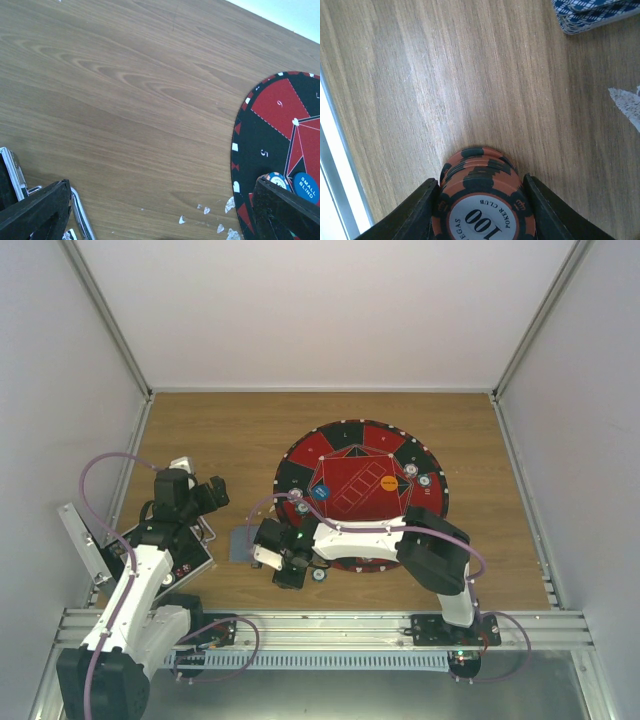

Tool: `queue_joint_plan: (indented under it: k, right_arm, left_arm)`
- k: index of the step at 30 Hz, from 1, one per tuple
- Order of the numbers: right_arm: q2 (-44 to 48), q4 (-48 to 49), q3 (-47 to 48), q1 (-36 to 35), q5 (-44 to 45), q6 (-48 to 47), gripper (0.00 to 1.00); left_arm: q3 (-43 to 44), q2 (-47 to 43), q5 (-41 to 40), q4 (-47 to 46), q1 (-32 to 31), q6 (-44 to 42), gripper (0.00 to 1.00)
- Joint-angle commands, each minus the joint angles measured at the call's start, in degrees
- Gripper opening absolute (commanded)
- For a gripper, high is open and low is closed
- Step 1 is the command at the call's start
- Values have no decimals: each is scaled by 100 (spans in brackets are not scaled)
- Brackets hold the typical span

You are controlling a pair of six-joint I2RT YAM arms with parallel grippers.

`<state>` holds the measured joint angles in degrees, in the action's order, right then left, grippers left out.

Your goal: Distribute texas hold em gaming equipment

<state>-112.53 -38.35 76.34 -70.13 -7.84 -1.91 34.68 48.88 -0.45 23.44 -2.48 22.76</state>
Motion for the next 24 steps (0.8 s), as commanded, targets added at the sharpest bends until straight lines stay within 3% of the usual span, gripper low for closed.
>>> queue_joint_plan:
  k: [1, 10, 16, 24]
  right_arm:
    - [-29, -51, 135, -71, 35, -31, 37]
    - [170, -354, 401, 112, 187, -4, 36]
    - [316, -712, 897, 732, 190, 176, 36]
    - [-193, -1008, 1808, 1631, 394, 174, 35]
  left_arm:
    - [-59, -83, -17, -110, -14, 44, 99]
    - [-45, -133, -116, -51, -14, 61, 99]
    - [-49, -160, -221, -33, -15, 94, 99]
    - [-36, -161, -315, 2, -15, 114, 99]
